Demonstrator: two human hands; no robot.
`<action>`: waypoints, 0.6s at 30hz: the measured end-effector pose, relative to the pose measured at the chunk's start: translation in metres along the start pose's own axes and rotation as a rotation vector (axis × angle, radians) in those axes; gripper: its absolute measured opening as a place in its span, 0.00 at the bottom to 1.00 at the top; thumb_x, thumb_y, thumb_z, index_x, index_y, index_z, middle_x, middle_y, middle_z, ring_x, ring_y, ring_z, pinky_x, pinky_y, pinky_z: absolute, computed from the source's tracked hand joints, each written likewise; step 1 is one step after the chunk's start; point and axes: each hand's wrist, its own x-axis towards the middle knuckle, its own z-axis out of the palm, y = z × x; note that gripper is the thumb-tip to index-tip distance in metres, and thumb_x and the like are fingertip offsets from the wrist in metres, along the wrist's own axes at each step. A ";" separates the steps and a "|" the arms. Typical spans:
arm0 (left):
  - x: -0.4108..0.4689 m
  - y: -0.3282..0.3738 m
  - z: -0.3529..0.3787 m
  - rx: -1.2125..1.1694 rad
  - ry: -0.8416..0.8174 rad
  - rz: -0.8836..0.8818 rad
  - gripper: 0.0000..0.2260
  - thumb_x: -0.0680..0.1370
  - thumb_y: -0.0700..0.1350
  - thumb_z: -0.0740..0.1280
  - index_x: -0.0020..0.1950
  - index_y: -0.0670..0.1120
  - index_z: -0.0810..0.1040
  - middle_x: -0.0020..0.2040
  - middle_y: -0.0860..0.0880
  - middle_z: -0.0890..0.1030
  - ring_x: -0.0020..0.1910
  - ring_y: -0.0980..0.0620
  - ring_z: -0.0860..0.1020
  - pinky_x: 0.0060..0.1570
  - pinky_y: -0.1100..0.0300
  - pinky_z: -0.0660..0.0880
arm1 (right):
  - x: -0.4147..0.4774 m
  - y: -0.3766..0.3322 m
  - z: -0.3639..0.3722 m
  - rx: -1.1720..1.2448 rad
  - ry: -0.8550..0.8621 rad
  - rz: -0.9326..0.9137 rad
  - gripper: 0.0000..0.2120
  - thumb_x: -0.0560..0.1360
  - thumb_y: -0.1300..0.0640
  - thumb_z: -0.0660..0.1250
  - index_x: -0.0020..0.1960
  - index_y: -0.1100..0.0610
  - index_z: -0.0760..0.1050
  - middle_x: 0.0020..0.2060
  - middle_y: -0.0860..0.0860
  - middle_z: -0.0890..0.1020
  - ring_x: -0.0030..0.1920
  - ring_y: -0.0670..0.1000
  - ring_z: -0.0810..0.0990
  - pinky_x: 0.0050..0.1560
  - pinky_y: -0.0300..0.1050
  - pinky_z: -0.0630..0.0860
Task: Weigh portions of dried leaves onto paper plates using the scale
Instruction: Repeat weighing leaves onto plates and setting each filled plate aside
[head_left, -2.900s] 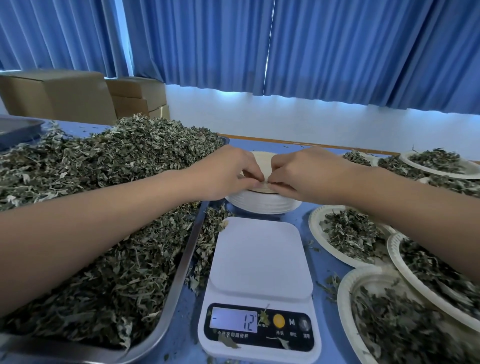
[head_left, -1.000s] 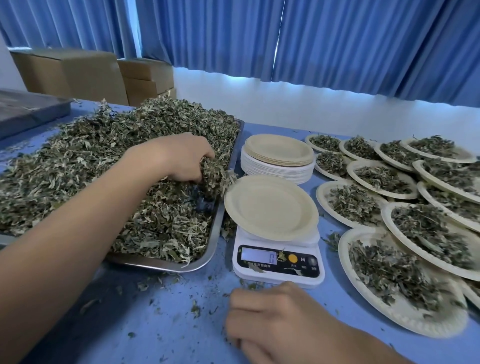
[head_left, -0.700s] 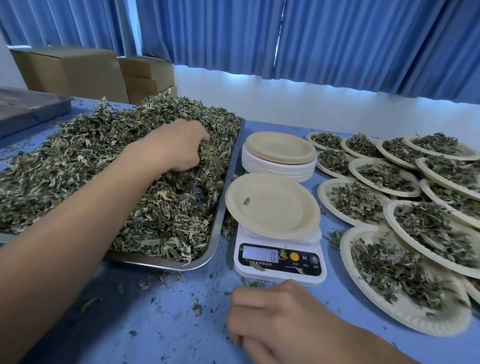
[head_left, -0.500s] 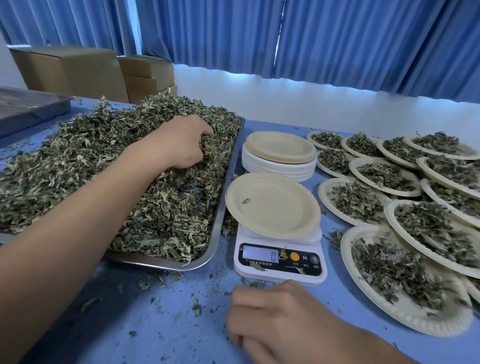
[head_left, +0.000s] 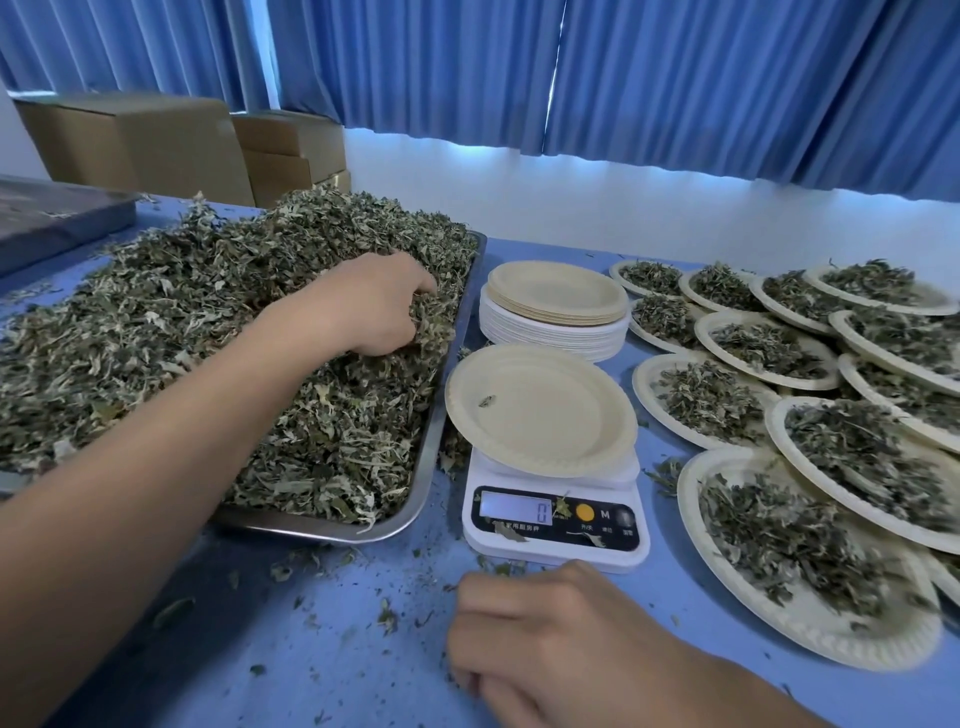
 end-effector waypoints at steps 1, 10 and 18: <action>0.000 0.001 0.000 -0.018 0.008 0.001 0.34 0.74 0.31 0.60 0.77 0.56 0.67 0.75 0.45 0.70 0.59 0.42 0.77 0.38 0.57 0.74 | 0.000 0.000 0.000 0.000 -0.003 0.001 0.11 0.71 0.63 0.62 0.40 0.49 0.79 0.37 0.46 0.74 0.32 0.47 0.59 0.28 0.44 0.65; 0.000 0.001 0.003 -0.106 0.193 0.007 0.32 0.72 0.27 0.62 0.73 0.51 0.73 0.68 0.39 0.76 0.62 0.36 0.76 0.44 0.55 0.70 | -0.001 0.001 0.001 0.034 -0.017 0.010 0.10 0.70 0.65 0.66 0.41 0.50 0.80 0.37 0.46 0.74 0.32 0.47 0.59 0.28 0.44 0.65; -0.002 0.003 0.000 -0.241 0.179 -0.004 0.29 0.76 0.33 0.67 0.76 0.50 0.70 0.72 0.41 0.73 0.45 0.46 0.79 0.37 0.63 0.73 | 0.000 0.002 0.001 0.047 -0.012 -0.001 0.10 0.70 0.64 0.64 0.41 0.50 0.80 0.37 0.46 0.74 0.33 0.46 0.58 0.27 0.44 0.65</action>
